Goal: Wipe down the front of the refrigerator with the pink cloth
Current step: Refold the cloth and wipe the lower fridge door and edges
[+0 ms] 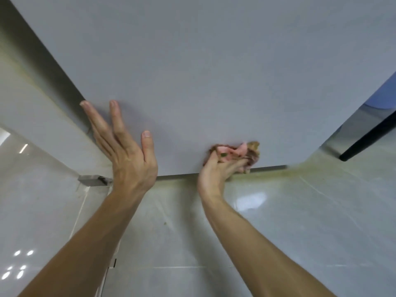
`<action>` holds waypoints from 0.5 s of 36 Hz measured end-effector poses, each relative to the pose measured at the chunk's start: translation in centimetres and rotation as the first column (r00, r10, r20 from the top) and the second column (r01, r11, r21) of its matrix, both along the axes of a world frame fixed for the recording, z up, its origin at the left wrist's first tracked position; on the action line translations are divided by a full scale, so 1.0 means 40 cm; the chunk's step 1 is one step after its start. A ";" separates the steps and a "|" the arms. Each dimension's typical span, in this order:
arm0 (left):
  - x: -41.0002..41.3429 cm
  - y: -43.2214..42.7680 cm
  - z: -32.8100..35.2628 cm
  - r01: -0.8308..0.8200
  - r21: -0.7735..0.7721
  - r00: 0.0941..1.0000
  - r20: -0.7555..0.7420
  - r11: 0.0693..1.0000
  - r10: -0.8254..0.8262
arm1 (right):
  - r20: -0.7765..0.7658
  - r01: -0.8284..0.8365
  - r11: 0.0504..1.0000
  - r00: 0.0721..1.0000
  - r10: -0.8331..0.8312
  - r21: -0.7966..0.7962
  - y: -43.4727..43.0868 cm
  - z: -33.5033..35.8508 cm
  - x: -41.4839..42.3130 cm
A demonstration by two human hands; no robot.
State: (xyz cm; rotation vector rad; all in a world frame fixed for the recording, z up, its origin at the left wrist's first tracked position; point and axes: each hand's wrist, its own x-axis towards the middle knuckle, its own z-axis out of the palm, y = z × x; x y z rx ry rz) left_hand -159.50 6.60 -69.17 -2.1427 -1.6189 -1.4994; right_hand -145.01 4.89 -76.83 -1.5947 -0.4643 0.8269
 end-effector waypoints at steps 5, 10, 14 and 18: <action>-0.060 -0.008 -0.009 0.049 -0.013 0.999 0.001 0.999 -0.049 | 0.170 -0.119 0.993 0.979 0.113 0.027 0.007 -0.018 -0.176; -0.121 -0.011 -0.018 0.055 -0.016 0.996 -0.066 0.998 -0.056 | 0.317 -0.209 0.977 0.925 0.211 -0.041 0.021 -0.095 -0.298; -0.144 -0.009 -0.029 0.062 -0.018 0.997 -0.049 0.998 -0.063 | 0.561 -0.289 0.957 0.787 0.254 -0.029 0.010 -0.157 -0.372; -0.148 0.006 -0.044 0.061 -0.008 0.997 -0.036 0.998 -0.062 | 0.841 -0.367 0.923 0.460 0.284 -0.111 -0.041 -0.233 -0.340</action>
